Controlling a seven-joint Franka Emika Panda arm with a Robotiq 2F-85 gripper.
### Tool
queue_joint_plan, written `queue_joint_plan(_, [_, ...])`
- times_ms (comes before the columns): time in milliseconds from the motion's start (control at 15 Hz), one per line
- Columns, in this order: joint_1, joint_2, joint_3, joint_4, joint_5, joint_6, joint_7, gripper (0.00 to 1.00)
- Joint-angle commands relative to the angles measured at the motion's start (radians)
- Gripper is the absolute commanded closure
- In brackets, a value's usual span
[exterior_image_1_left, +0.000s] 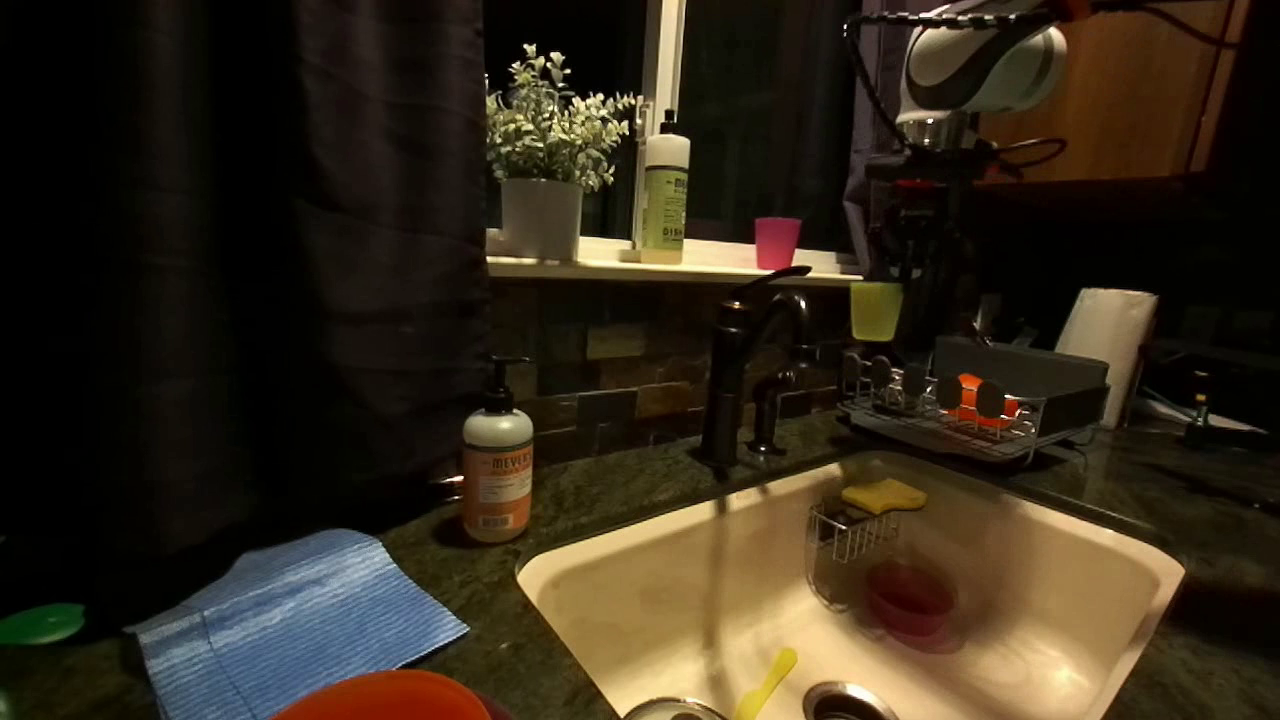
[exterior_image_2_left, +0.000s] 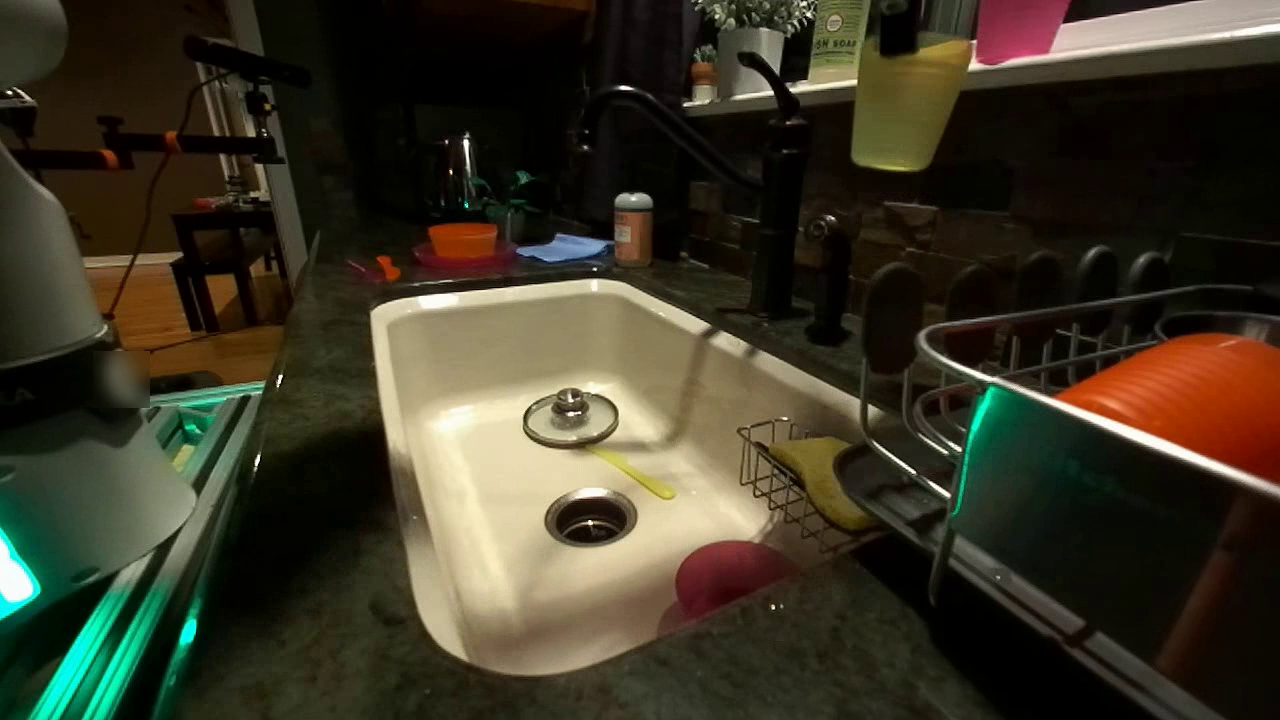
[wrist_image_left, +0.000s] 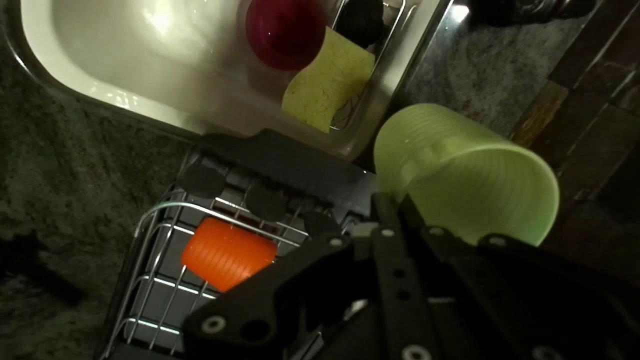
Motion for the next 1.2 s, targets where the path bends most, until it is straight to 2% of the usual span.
queue_joint_plan(0, [-0.032, -0.082, 0.04, 0.016, -0.022, -0.031, -0.056, 0.99])
queue_joint_plan(333, [-0.044, -0.068, 0.068, 0.124, 0.013, -0.026, -0.116, 0.99])
queue_joint_plan(800, [-0.039, 0.044, 0.079, 0.301, 0.049, 0.002, -0.148, 0.99])
queue_joint_plan(1133, [-0.035, 0.122, 0.08, 0.427, 0.094, -0.02, -0.178, 0.99])
